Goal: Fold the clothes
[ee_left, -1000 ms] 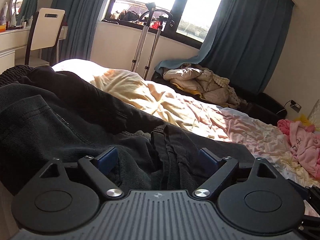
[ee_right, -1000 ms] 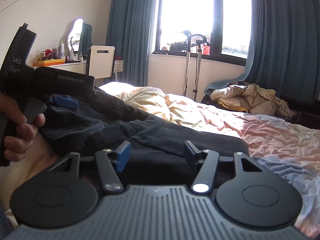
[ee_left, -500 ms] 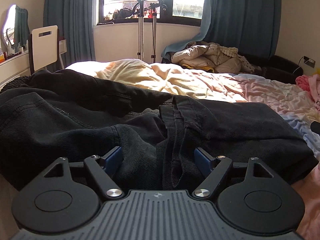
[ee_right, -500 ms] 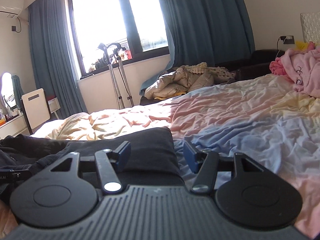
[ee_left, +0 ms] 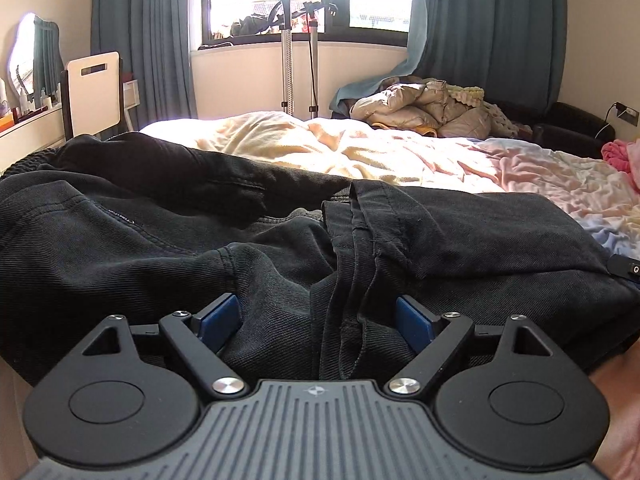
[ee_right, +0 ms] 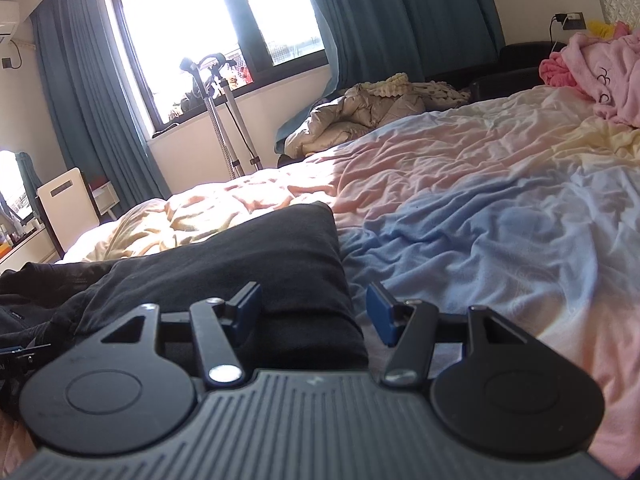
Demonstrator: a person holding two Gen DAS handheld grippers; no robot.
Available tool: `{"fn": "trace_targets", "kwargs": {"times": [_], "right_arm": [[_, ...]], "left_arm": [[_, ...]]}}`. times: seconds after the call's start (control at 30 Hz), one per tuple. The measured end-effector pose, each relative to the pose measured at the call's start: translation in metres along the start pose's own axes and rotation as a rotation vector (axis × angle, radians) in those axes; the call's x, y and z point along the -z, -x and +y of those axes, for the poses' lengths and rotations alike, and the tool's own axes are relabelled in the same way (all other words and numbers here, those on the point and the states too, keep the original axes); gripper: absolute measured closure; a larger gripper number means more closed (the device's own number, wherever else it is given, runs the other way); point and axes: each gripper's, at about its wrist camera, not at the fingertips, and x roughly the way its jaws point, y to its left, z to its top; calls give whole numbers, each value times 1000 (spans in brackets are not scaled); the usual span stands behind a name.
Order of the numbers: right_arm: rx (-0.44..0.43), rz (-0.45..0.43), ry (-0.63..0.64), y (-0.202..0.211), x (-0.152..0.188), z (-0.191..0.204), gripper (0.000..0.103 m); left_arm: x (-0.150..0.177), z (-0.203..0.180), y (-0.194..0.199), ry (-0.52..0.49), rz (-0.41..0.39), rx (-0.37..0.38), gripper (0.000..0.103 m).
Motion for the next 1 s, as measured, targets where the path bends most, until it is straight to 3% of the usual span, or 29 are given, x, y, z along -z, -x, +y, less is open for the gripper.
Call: {"fn": "trace_targets", "kwargs": {"times": [0.1, 0.37, 0.53, 0.67, 0.77, 1.0], "right_arm": [[-28, 16, -52, -7, 1, -7, 43], [-180, 127, -354, -35, 2, -41, 33], [-240, 147, -416, -42, -4, -39, 30], [-316, 99, -428, -33, -17, -31, 28], [-295, 120, -448, -35, -17, -32, 24], [-218, 210, -432, -50, -9, -31, 26]], "left_arm": [[0, -1, 0, -1, 1, -2, 15], [1, -2, 1, 2, -1, -7, 15], [1, -4, 0, 3, -1, -14, 14], [1, -5, -3, 4, 3, -20, 14], [2, -6, -4, 4, 2, -20, 13], [1, -6, -5, 13, -1, -14, 13]]}}
